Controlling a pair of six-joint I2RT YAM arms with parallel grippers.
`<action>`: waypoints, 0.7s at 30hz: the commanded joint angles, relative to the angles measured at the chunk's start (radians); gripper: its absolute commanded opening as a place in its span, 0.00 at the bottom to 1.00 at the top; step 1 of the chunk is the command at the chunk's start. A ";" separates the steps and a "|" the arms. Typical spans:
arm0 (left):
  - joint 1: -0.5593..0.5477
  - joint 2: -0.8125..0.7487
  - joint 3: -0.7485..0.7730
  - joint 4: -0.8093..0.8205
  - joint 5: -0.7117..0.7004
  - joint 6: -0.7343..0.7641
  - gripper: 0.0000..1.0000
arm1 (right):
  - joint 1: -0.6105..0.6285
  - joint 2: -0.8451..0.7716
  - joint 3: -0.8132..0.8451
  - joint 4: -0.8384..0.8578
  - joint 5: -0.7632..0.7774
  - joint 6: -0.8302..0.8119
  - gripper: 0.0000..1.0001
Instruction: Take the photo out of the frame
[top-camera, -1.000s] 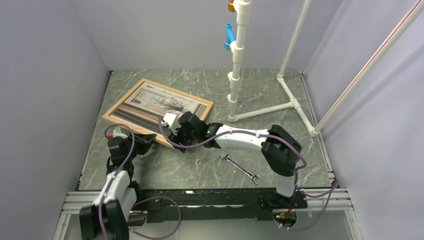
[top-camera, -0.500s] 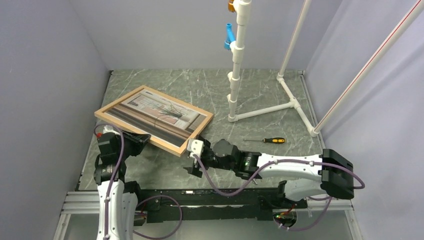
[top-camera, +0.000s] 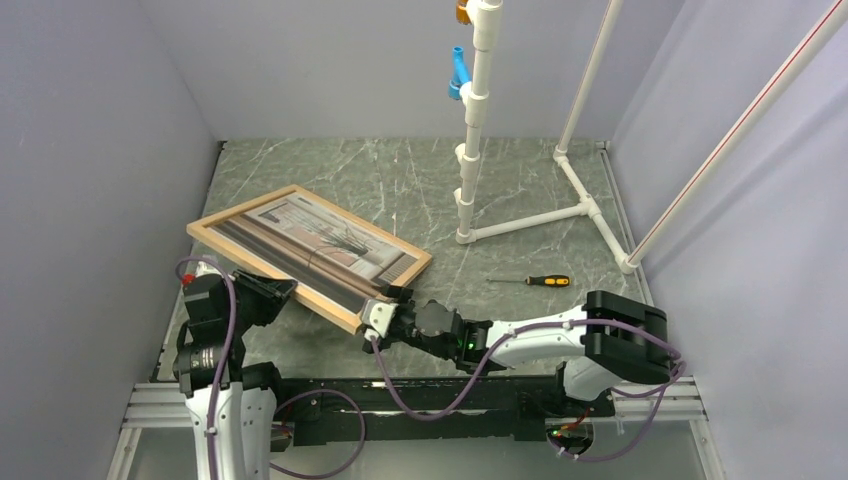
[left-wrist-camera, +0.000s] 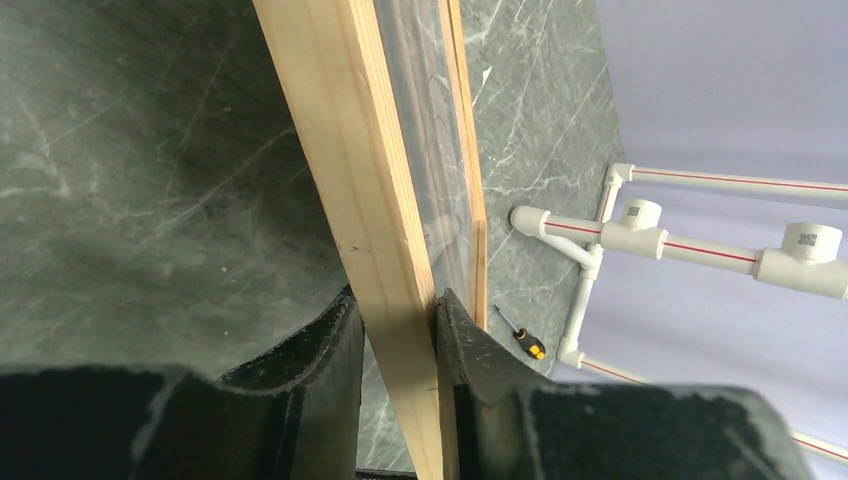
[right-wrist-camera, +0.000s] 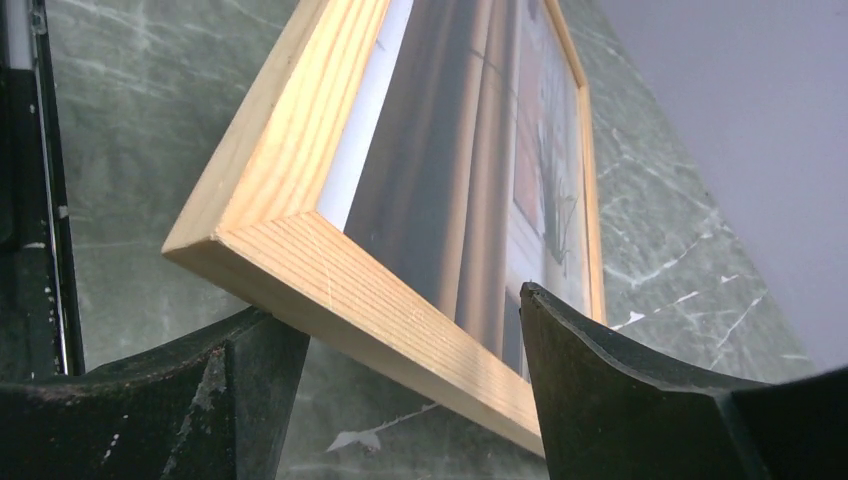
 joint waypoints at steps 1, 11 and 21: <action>-0.005 -0.007 0.089 -0.004 -0.031 0.098 0.00 | 0.026 0.004 0.035 0.205 0.062 -0.052 0.76; -0.004 0.001 0.189 -0.044 -0.045 0.081 0.00 | 0.041 0.082 0.099 0.228 0.071 -0.046 0.59; -0.004 -0.004 0.303 -0.057 -0.056 0.127 0.31 | 0.019 0.020 0.090 0.179 0.027 0.062 0.16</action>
